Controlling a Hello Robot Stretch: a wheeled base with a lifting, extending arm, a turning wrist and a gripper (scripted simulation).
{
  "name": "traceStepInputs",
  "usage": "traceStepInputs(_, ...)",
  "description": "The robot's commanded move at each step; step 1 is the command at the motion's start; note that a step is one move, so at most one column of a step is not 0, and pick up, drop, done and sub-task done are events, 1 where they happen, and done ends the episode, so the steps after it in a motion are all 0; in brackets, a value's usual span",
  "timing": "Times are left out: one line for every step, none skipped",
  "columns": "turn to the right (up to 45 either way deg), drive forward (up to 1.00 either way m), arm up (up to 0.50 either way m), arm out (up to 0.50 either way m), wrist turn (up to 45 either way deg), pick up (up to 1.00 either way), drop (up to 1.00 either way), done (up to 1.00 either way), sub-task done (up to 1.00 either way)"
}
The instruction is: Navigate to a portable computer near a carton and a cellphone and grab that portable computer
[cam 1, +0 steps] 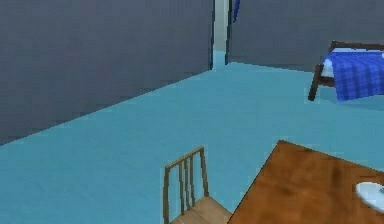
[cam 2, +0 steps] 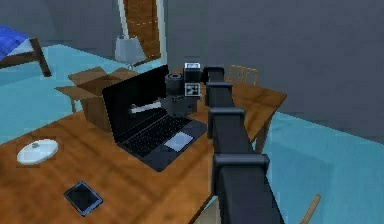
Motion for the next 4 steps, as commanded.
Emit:
traceStepInputs(0.0,0.00,-0.30,0.00,0.0,0.00,0.00,0.00,0.00)
traceStepInputs(0.0,0.00,0.00,0.00,0.0,1.00,0.00,0.00,0.00)
traceStepInputs(0.0,0.00,0.10,0.00,0.0,0.00,0.00,0.00,0.00)
traceStepInputs(0.0,0.00,0.00,0.00,0.0,0.00,0.00,1.00,0.00)
